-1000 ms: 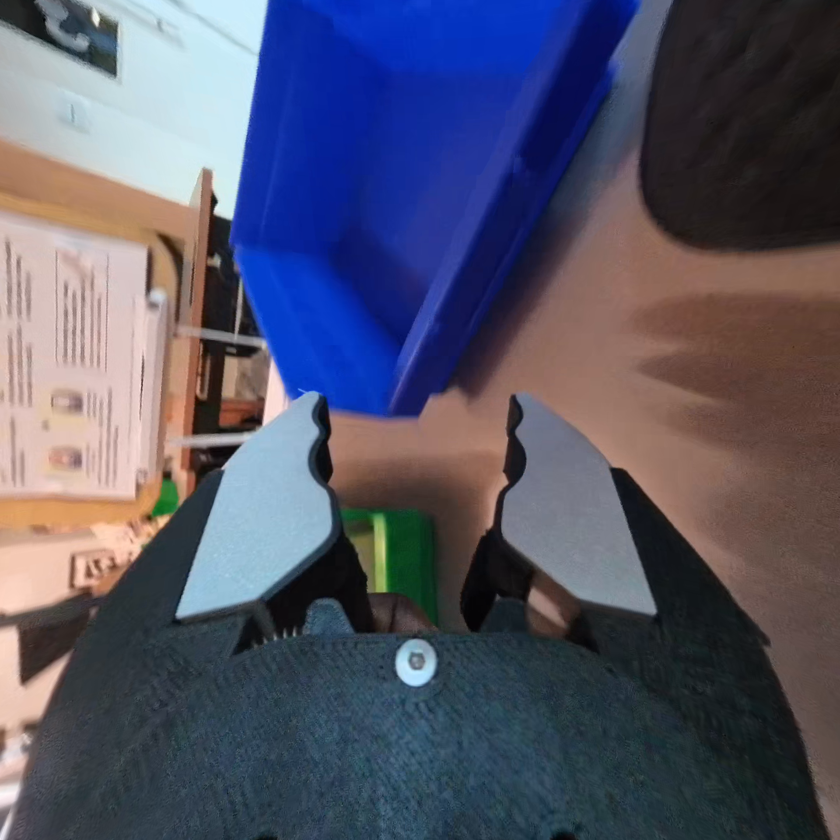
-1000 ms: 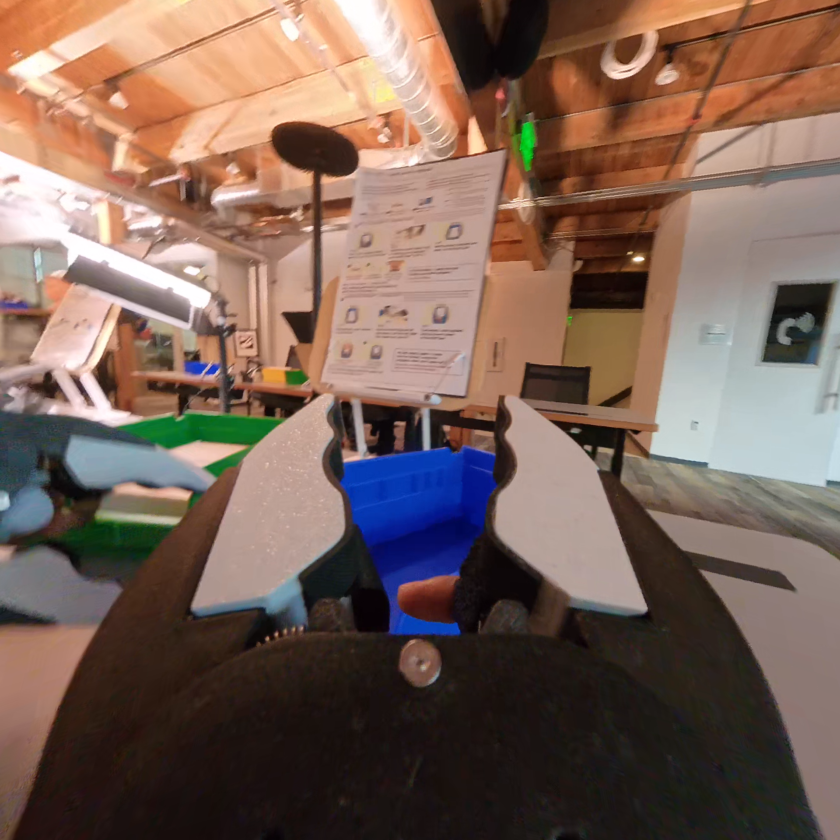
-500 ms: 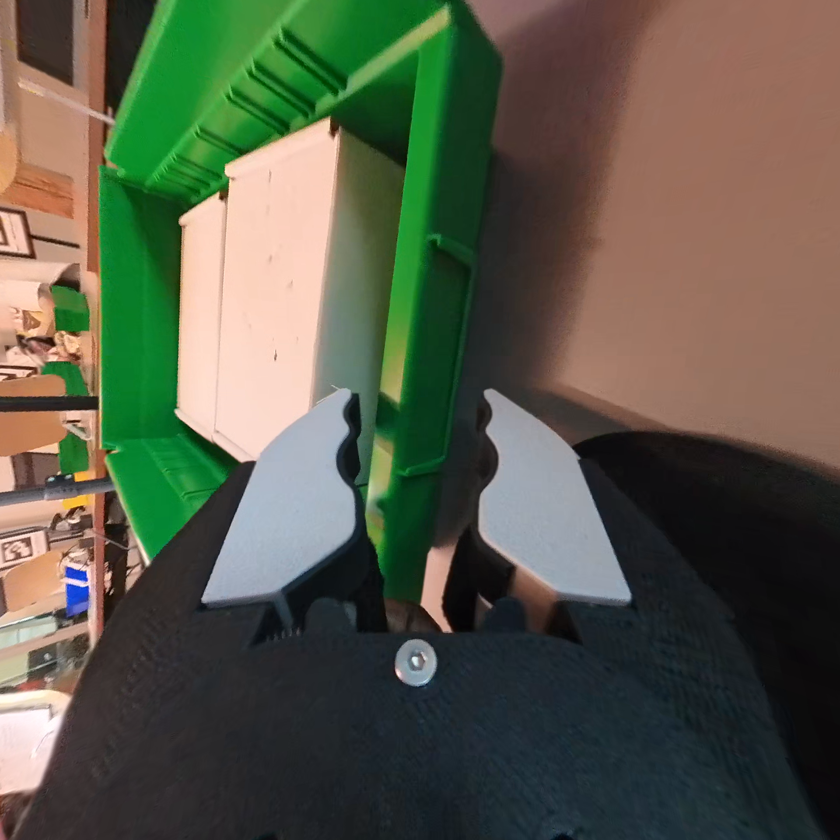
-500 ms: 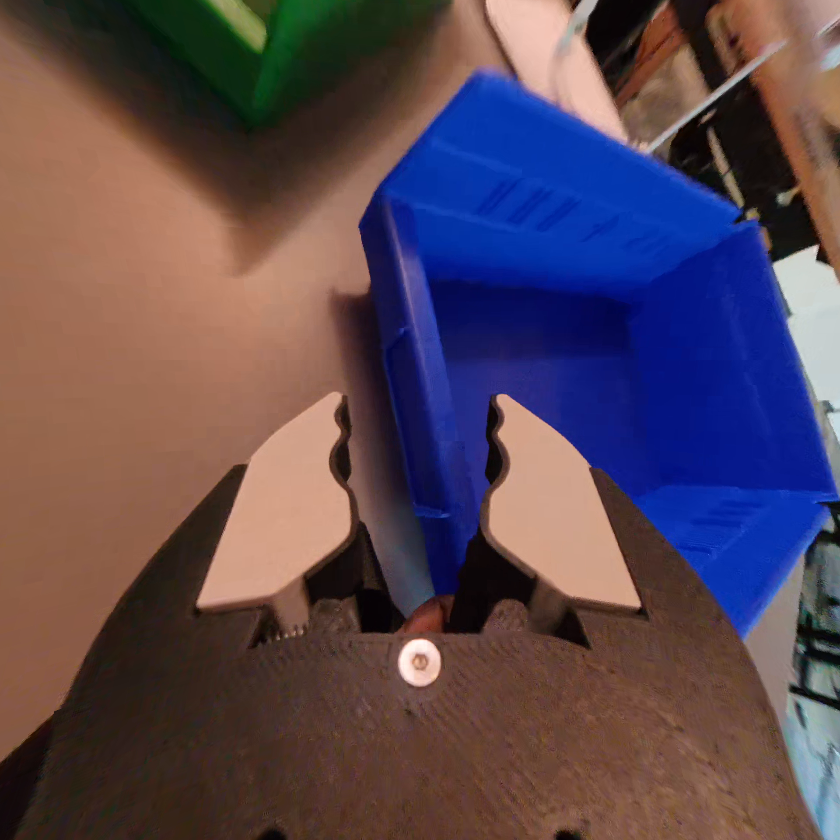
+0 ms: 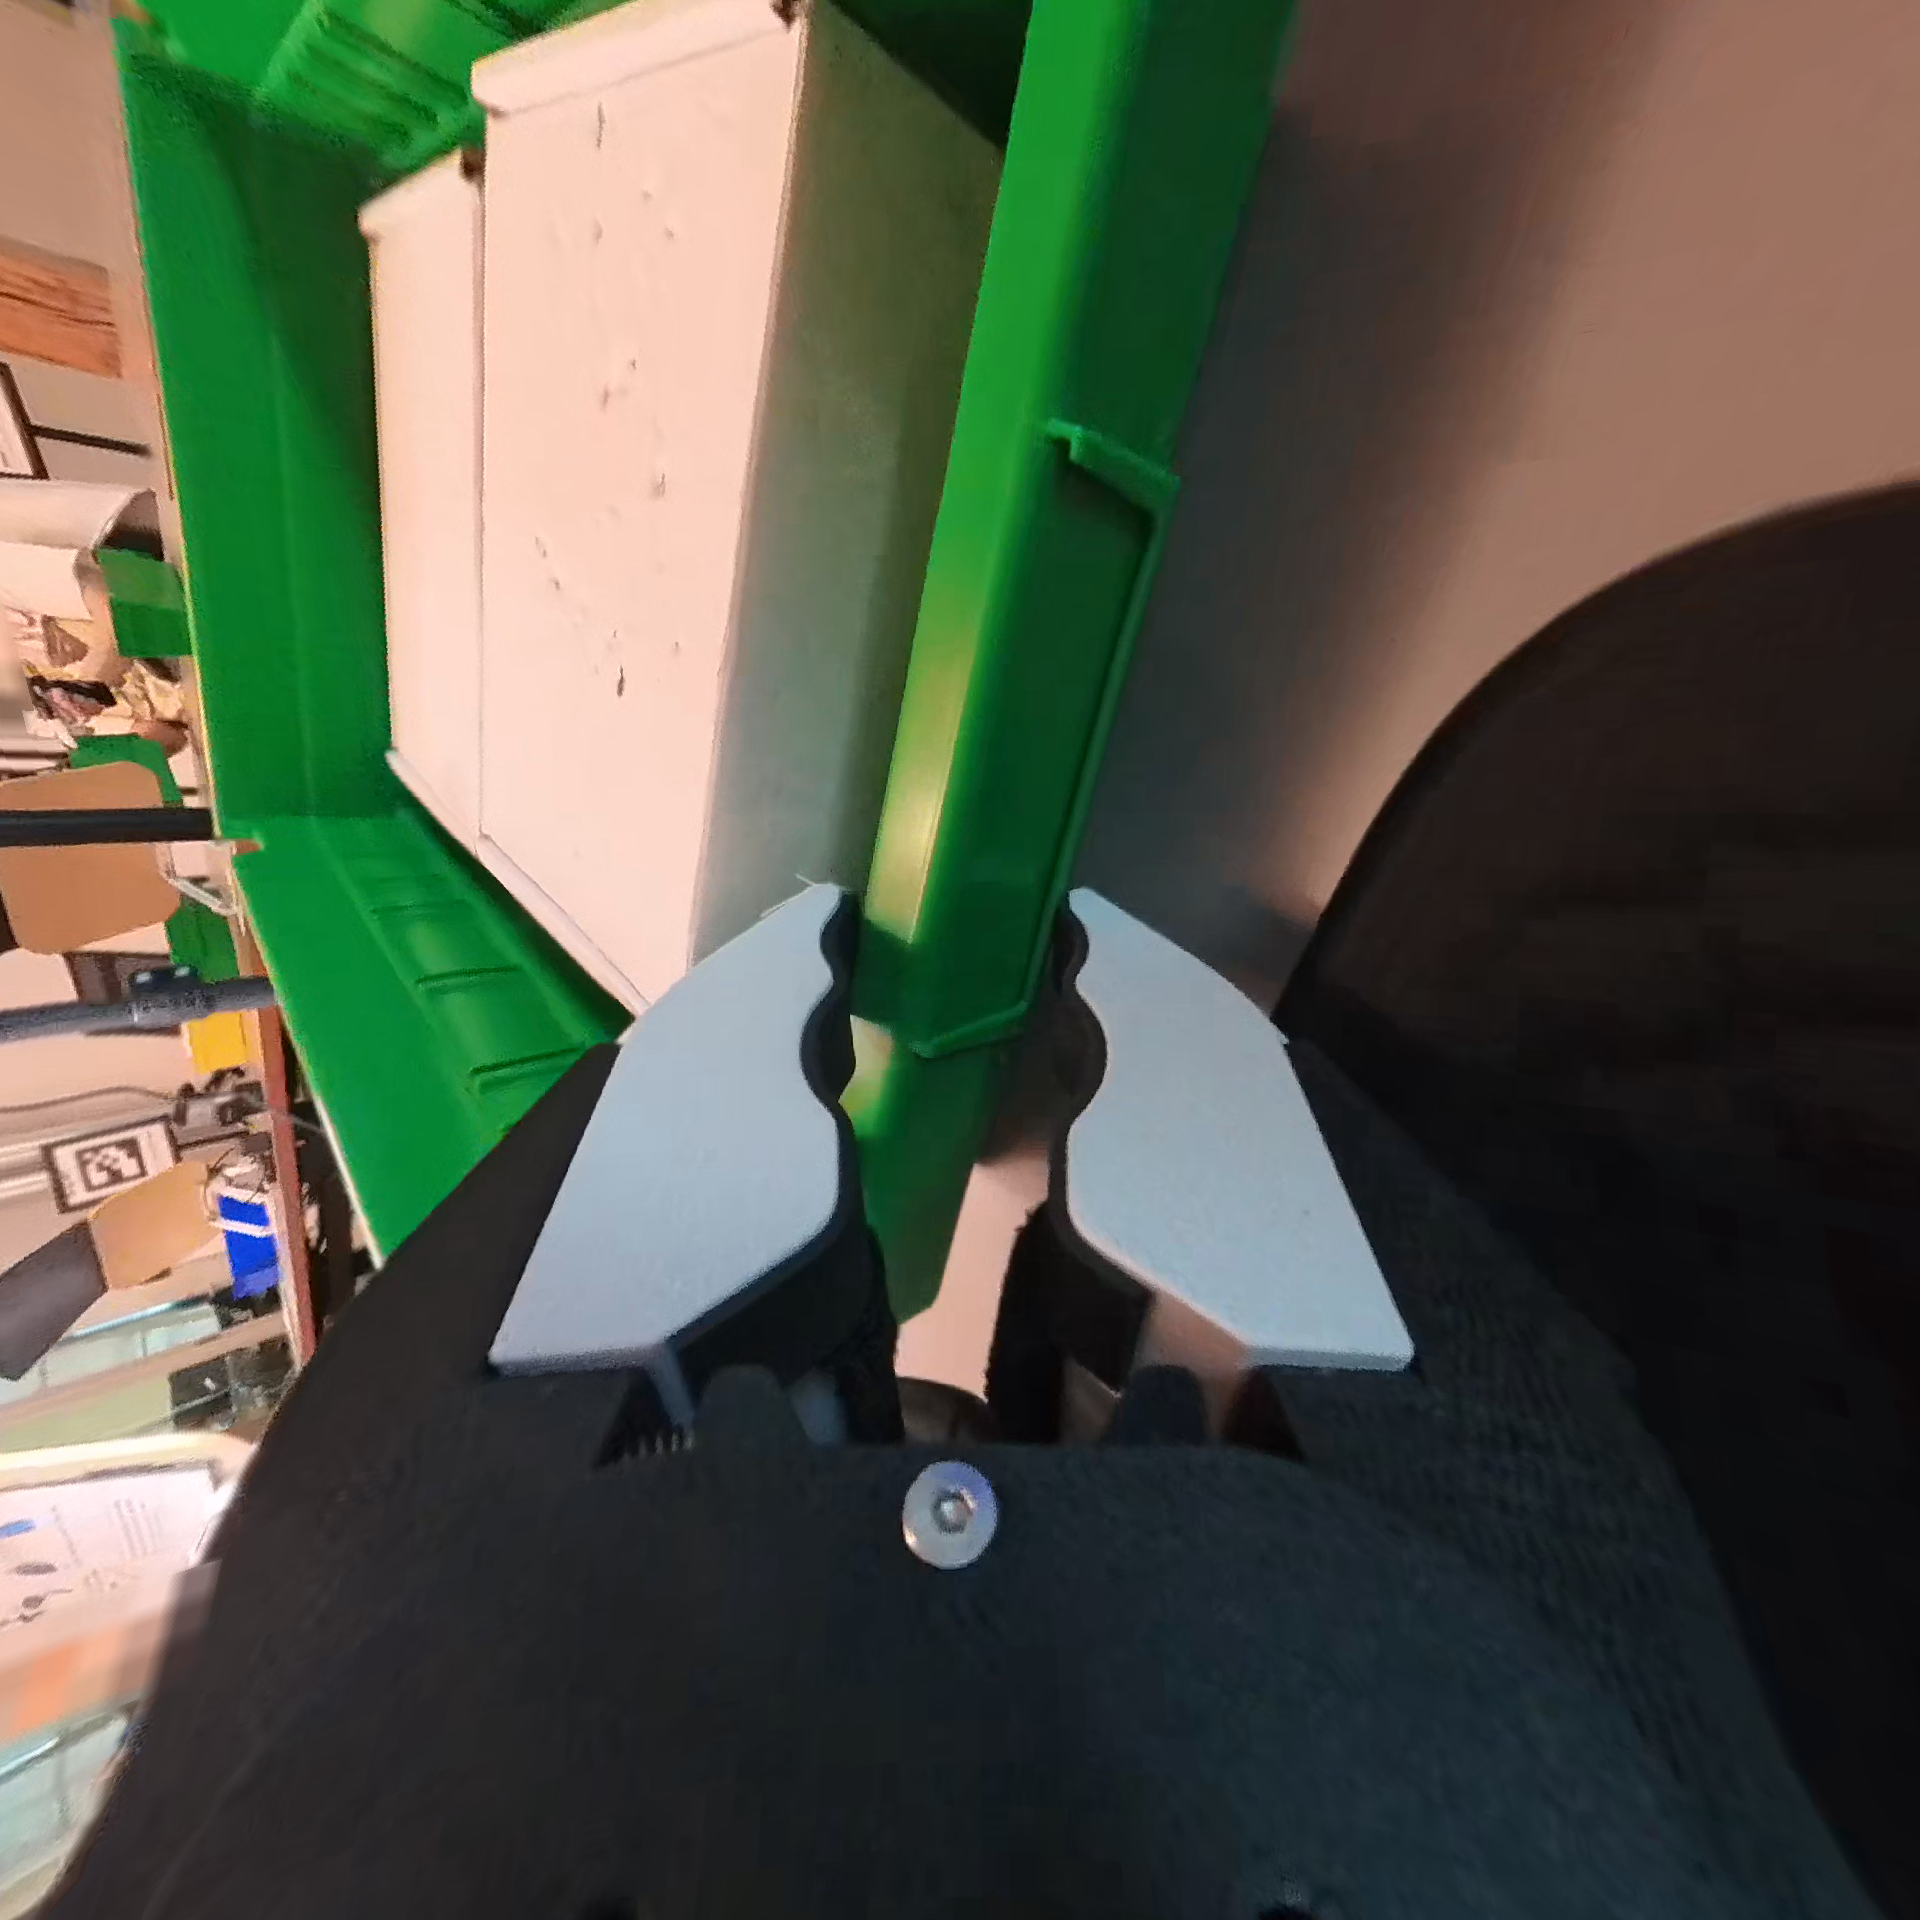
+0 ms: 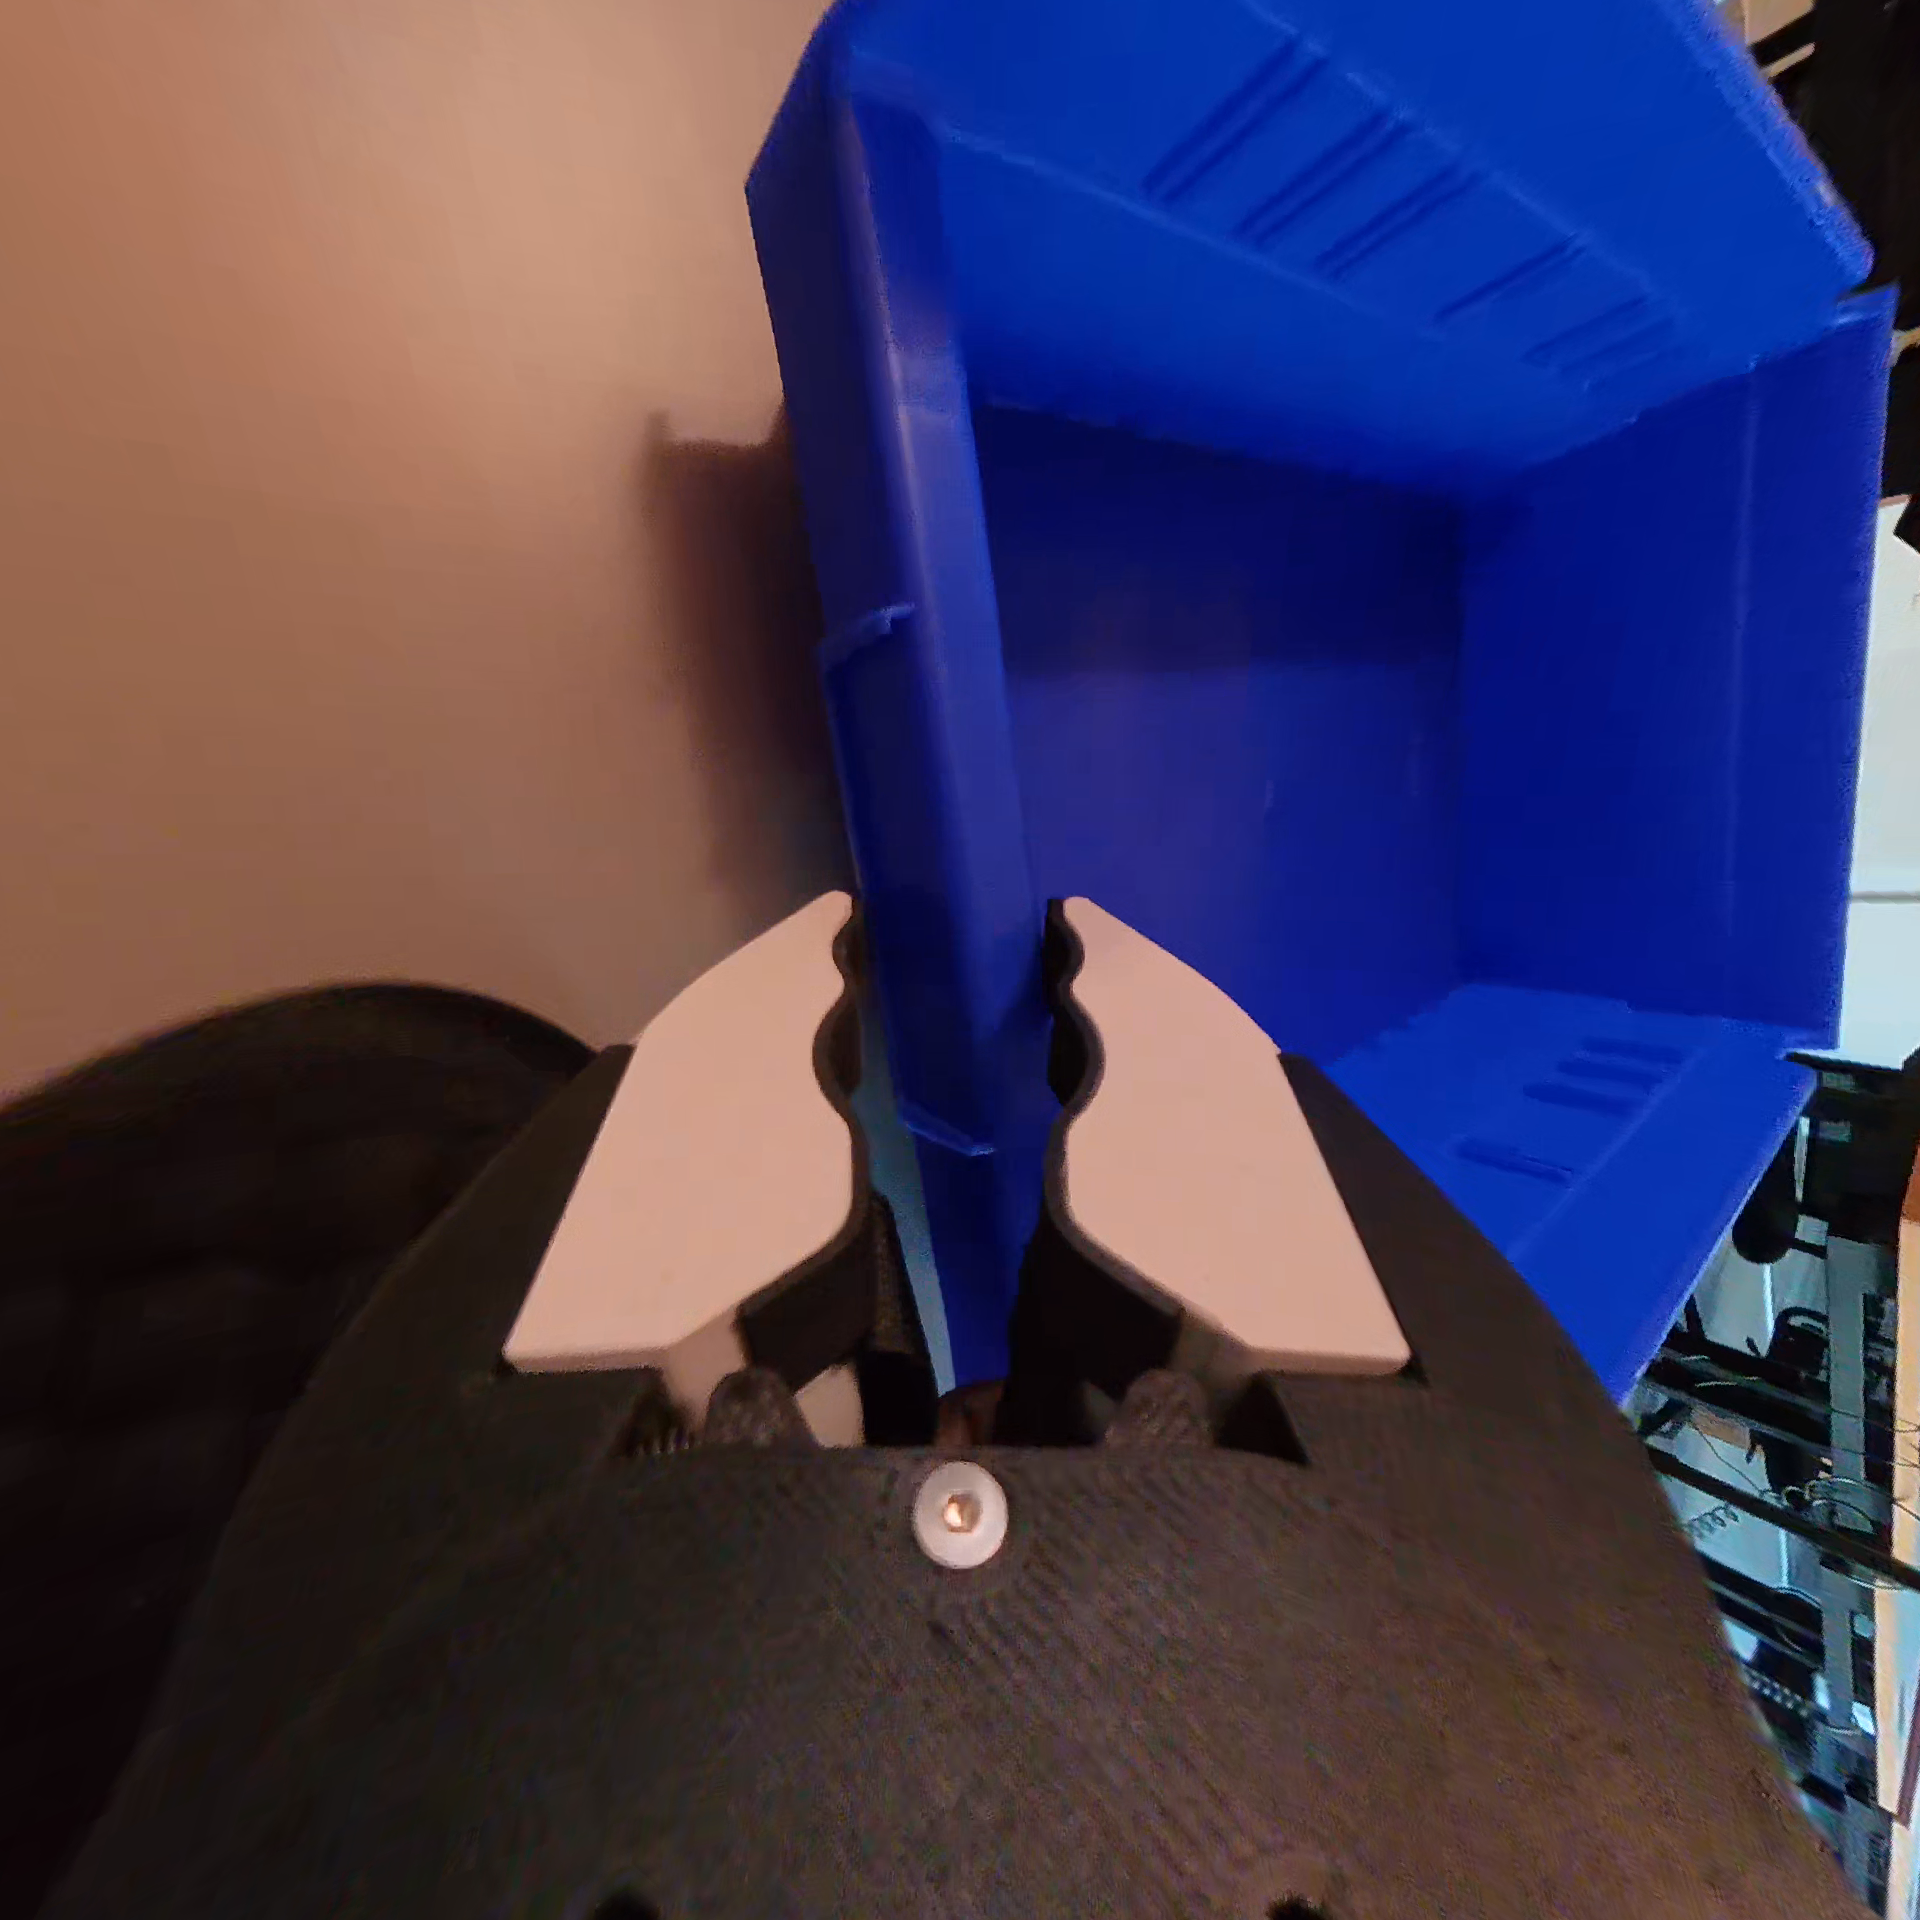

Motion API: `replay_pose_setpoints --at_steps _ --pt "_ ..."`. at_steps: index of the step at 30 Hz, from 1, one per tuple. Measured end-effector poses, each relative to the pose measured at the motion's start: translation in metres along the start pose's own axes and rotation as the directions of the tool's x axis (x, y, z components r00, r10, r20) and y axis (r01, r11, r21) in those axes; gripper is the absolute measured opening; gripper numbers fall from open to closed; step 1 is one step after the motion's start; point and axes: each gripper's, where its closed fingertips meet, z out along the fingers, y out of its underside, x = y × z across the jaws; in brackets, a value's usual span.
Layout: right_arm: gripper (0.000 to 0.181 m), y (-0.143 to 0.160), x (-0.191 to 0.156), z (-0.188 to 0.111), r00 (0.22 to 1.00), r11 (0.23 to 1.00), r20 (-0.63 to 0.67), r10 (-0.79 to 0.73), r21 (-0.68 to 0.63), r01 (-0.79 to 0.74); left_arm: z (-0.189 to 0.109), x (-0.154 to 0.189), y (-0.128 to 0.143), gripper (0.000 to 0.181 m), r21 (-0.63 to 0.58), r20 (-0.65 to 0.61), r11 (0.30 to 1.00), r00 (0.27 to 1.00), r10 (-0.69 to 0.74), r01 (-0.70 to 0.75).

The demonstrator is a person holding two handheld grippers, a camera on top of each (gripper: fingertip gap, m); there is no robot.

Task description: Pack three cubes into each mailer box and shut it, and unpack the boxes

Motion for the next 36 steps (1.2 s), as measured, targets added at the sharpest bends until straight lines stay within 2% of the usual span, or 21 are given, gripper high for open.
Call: replay_pose_setpoints --at_steps 5,9,23,28,36 --pt "0.035 0.039 0.014 -0.007 1.0 0.997 -0.006 -0.027 -0.066 0.027 -0.004 -0.012 0.042 0.036 -0.103 0.064 0.994 0.997 0.03 -0.024" --pt "0.036 0.062 0.022 -0.012 1.0 0.995 -0.011 -0.029 -0.098 0.028 -0.014 -0.014 0.071 0.037 -0.13 0.082 0.991 0.997 -0.003 0.014" --pt "0.036 0.138 0.03 -0.045 1.0 0.985 -0.015 -0.025 -0.174 0.022 -0.069 0.003 0.153 0.036 -0.266 0.155 0.953 0.982 -0.105 0.144" --pt "0.035 0.164 0.029 -0.059 1.0 0.978 -0.003 -0.029 -0.207 0.028 -0.084 0.01 0.17 0.036 -0.3 0.14 0.941 0.983 -0.116 0.154" --pt "0.035 0.207 0.021 -0.087 0.996 0.959 0.054 -0.067 -0.271 0.079 -0.098 0.019 0.184 0.037 -0.327 0.086 0.935 0.989 -0.116 0.138"
